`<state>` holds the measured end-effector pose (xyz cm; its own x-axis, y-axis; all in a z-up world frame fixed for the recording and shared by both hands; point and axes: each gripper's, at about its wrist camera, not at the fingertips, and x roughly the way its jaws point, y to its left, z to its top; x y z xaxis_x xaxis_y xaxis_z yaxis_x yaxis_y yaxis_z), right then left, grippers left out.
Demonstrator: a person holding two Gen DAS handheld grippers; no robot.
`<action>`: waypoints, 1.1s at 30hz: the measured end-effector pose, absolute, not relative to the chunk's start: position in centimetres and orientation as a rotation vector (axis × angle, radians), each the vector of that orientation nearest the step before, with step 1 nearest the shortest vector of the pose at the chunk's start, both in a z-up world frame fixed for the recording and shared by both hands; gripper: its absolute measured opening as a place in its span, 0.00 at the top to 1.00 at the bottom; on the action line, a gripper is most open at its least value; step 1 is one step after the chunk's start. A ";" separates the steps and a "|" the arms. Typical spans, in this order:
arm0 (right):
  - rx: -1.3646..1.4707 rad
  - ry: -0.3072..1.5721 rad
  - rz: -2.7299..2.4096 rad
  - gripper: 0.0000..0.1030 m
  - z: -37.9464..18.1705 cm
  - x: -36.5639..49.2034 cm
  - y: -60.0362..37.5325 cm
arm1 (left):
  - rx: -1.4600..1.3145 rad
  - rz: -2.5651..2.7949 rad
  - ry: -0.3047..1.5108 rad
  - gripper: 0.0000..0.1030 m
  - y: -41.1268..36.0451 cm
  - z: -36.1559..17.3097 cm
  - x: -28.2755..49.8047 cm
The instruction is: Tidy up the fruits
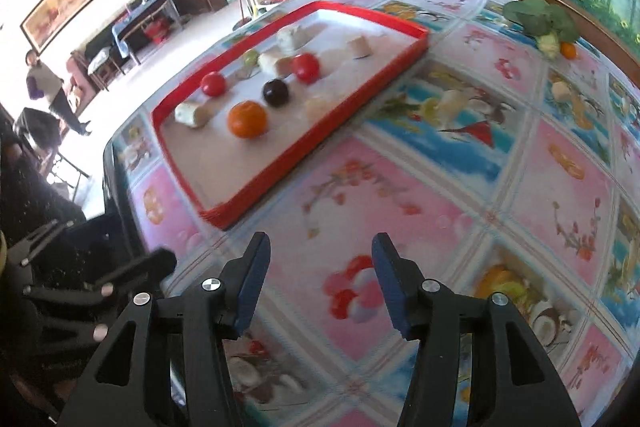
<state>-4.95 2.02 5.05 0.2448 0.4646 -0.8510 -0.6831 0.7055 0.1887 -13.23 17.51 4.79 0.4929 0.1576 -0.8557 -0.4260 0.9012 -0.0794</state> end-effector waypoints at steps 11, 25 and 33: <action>-0.299 1.032 0.663 0.35 5.5 -6.8 4.5 | -0.315 0.327 1.040 0.06 20.1 3.4 -13.2; -0.380 1.015 0.589 0.34 5.3 -7.6 5.8 | -0.229 0.416 1.012 0.01 21.3 3.9 -13.0; -0.373 1.028 0.563 0.34 5.1 -7.6 5.4 | -0.242 0.396 1.040 0.01 21.5 3.6 -12.9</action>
<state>-7.60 5.41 5.10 0.3953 0.2627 -0.8802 -0.6003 0.7992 -0.0311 -12.89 21.53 3.58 0.4454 0.2027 -0.8721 -0.4283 0.9036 -0.0087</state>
